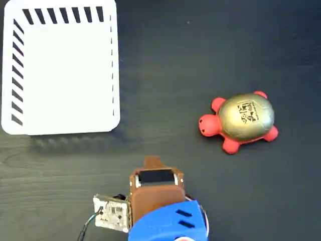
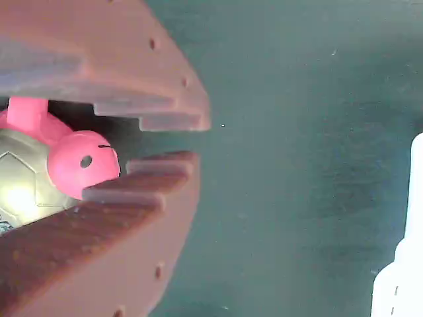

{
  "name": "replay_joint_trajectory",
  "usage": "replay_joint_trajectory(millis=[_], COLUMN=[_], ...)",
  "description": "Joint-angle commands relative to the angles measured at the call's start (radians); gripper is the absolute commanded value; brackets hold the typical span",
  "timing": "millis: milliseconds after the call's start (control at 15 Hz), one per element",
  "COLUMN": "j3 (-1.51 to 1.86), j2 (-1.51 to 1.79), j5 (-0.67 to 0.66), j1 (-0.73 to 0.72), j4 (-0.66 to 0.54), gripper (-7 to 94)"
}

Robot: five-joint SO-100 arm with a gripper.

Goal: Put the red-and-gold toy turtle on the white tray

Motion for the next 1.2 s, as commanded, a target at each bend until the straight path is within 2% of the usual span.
replay_joint_trajectory(millis=[0,867,1000,1133], j3=[-0.005,-0.005,-0.018,-0.098], j2=[0.009,0.009,-0.081,-0.291], j5=[0.009,0.011,0.040,0.037], j1=[0.005,0.003,0.038,0.083], j4=[0.009,0.009,-0.040,-0.183], gripper=[0,0,0,0])
